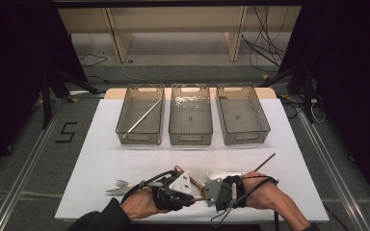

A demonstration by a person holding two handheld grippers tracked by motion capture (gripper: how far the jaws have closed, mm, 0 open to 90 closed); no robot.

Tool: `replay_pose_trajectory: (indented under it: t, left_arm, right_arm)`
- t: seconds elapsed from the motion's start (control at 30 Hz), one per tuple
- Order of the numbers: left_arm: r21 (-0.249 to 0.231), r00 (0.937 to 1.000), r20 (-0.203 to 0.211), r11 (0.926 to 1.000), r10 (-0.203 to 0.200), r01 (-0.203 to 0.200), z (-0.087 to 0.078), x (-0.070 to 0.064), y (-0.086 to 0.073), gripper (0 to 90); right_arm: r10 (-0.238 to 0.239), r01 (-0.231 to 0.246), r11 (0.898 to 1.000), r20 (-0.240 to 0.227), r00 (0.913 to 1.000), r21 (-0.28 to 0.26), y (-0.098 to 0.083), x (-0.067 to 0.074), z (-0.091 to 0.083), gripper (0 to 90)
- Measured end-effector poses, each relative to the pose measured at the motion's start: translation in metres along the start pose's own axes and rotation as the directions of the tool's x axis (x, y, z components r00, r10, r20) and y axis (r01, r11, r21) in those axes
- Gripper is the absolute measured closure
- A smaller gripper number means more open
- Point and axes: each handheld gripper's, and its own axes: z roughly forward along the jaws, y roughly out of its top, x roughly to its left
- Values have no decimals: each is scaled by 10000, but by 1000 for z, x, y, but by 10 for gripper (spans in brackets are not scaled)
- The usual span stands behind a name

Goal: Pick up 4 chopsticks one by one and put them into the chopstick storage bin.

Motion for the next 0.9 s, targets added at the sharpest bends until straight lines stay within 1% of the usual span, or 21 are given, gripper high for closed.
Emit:
replay_pose_trajectory:
  t: [0.03, 0.07, 0.13, 0.23, 0.27, 0.33, 0.4, 0.43, 0.47, 0.5, 0.53, 0.57, 0.6, 0.63, 0.67, 0.7, 0.73, 0.77, 0.8, 0.83, 0.9]
  left_arm:
    - [19, 10000, -54, 10000, -21, 21, -1, 0, 0, 831]
    - [-4, 9999, -170, 10000, -18, 18, -3, 1, -1, 831]
    - [-22, 9995, -311, 10000, -43, 42, -5, 4, -2, 832]
    - [-74, 9985, -515, 9998, -192, 189, -10, 9, -4, 832]
    - [-104, 9975, -643, 9996, -276, 270, -12, 11, -6, 832]
    - [-155, 9958, -802, 9990, -436, 425, -15, 15, -9, 832]
    - [-118, 9940, -965, 9986, -519, 510, -17, 19, -13, 832]
    - [-115, 9926, -1050, 9981, -608, 599, -19, 21, -15, 832]
    - [-127, 9915, -1115, 9977, -674, 664, -19, 23, -17, 832]
    - [-81, 9896, -1228, 9972, -745, 740, -21, 26, -18, 832]
    - [-109, 9875, -1330, 9964, -842, 835, -22, 27, -19, 832]
    - [-173, 9852, -1408, 9952, -977, 962, -24, 29, -21, 832]
    - [-277, 9816, -1534, 9935, -1135, 1105, -28, 32, -22, 832]
    - [-292, 9798, -1613, 9930, -1180, 1148, -30, 33, -23, 832]
    - [-376, 9765, -1720, 9914, -1301, 1255, -33, 35, -24, 832]
    - [-499, 9718, -1835, 9887, -1479, 1411, -35, 37, -25, 832]
    - [-561, 9681, -1922, 9867, -1608, 1527, -37, 39, -27, 832]
    - [-708, 9628, -1959, 9820, -1859, 1752, -40, 42, -28, 831]
    - [-825, 9588, -1979, 9782, -2037, 1908, -40, 43, -30, 832]
    - [-836, 9560, -2041, 9768, -2106, 1973, -42, 44, -31, 832]
    - [-971, 9471, -2200, 9713, -2338, 2172, -45, 47, -32, 831]
  right_arm:
    - [13, -13, 10000, 88, 10000, -17, 0, 0, 0, 827]
    - [55, -56, 10000, 173, 9998, 34, -1, -1, -1, 792]
    - [209, -206, 9997, 305, 9993, -91, -3, 0, -4, 708]
    - [636, -617, 9975, 548, 9965, -356, -10, -3, -11, 611]
    - [882, -850, 9951, 638, 9941, -509, -13, -4, -13, 564]
    - [1201, -1149, 9914, 878, 9889, -622, -18, -8, -18, 535]
    - [1552, -1477, 9862, 1057, 9822, -751, -24, -10, -21, 483]
    - [1794, -1700, 9815, 1134, 9772, -879, -26, -11, -22, 467]
    - [2156, -2032, 9736, 1270, 9682, -1036, -29, -12, -24, 448]
    - [2223, -2087, 9719, 1318, 9660, -1091, -32, -14, -25, 435]
    - [2454, -2284, 9653, 1404, 9592, -1266, -35, -16, -25, 424]
    - [2587, -2399, 9612, 1432, 9553, -1361, -36, -17, -26, 413]
    - [2811, -2589, 9538, 1481, 9482, -1524, -38, -17, -26, 402]
    - [2993, -2748, 9473, 1491, 9424, -1649, -40, -18, -27, 394]
    - [3056, -2790, 9440, 1483, 9405, -1759, -41, -18, -28, 388]
    - [3273, -2978, 9350, 1455, 9337, -1925, -42, -17, -28, 383]
    - [3405, -3081, 9287, 1452, 9290, -2066, -44, -18, -27, 375]
    - [3557, -3215, 9220, 1435, 9235, -2158, -45, -18, -27, 370]
    - [3766, -3391, 9117, 1419, 9154, -2321, -47, -18, -26, 369]
    - [3863, -3477, 9061, 1361, 9123, -2410, -48, -18, -26, 365]
    - [4022, -3623, 8967, 1263, 9068, -2543, -51, -18, -24, 351]
